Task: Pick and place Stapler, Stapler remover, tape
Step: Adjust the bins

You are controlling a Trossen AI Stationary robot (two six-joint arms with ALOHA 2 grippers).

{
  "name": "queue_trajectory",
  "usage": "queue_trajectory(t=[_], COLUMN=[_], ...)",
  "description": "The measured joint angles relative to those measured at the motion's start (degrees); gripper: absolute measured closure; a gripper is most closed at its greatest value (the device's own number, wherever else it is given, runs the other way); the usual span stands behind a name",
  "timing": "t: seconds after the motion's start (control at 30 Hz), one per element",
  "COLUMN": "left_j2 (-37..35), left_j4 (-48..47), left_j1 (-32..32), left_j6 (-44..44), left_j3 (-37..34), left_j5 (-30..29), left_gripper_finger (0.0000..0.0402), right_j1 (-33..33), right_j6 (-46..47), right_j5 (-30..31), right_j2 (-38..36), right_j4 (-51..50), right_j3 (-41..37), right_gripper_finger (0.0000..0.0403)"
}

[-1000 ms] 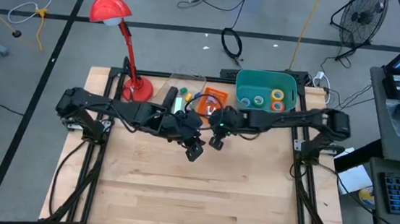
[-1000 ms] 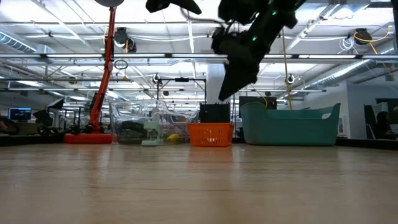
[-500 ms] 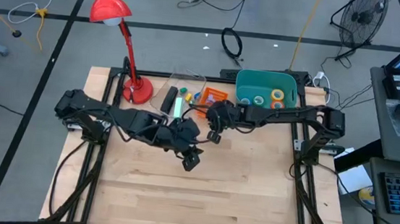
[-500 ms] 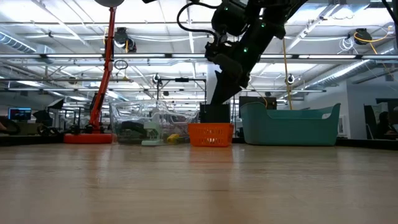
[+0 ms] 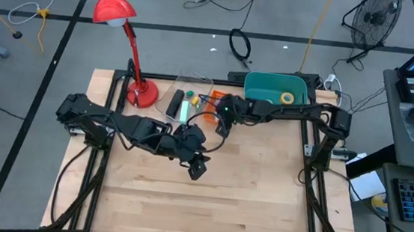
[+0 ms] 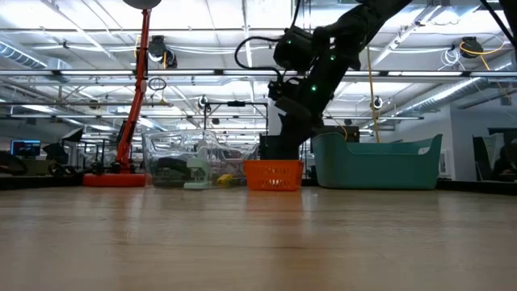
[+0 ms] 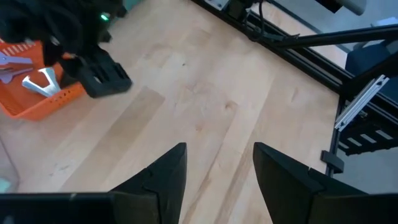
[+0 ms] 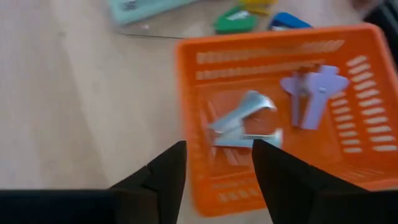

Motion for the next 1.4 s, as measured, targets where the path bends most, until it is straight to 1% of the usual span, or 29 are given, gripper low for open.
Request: queue_trajectory(t=[0.13,0.27,0.43,0.7,0.77,0.83,0.9,0.97,1.17,1.2,1.4], left_j2=[0.0,0.0,0.0,0.0,0.0,0.0,0.0,0.0,0.0,0.0,0.0], left_j4=[0.1,0.1,0.1,0.2,0.3,0.5,0.6,0.6,0.6,0.7,0.7], left_j1=[-0.6,-0.7,-0.5,-0.2,-0.1,-0.1,-0.1,-0.1,-0.1,-0.1,0.1], left_j6=[-0.6,-1.0,-0.9,-0.4,-0.4,-0.4,-0.6,-0.6,-0.5,-0.5,-0.3], left_j3=[0.0,0.0,0.0,0.0,0.0,0.0,0.0,0.0,0.0,0.0,0.0], left_j5=[0.0,0.0,0.0,0.0,0.1,0.3,0.4,0.7,1.5,1.5,1.5], left_gripper_finger=[0.0215,0.0215,0.0215,0.0215,0.0215,0.0215,0.0215,0.0215,0.0215,0.0215,0.0215], right_j1=[-1.6,-1.6,-0.4,0.0,0.0,0.0,0.3,0.6,1.2,1.2,1.2], right_j6=[-0.2,-0.3,-0.8,0.5,1.0,1.5,1.5,1.1,-0.6,-1.0,-4.0], right_j5=[-0.4,-4.6,-4.7,-4.6,-4.4,-2.9,-0.2,1.4,1.5,1.5,2.8], right_j2=[0.1,0.1,0.1,1.3,2.3,2.5,2.3,2.2,0.7,0.4,-1.0], right_j4=[-0.2,0.4,0.6,1.8,2.4,0.7,1.3,1.6,0.9,0.5,-1.7], right_j3=[0.0,0.0,-0.5,-4.6,-5.1,-5.6,-5.6,-5.4,-5.1,-5.1,-5.1], right_gripper_finger=[0.0229,0.0236,0.0237,0.0240,0.0242,0.0247,0.0260,0.0282,0.0383,0.0393,0.0399])
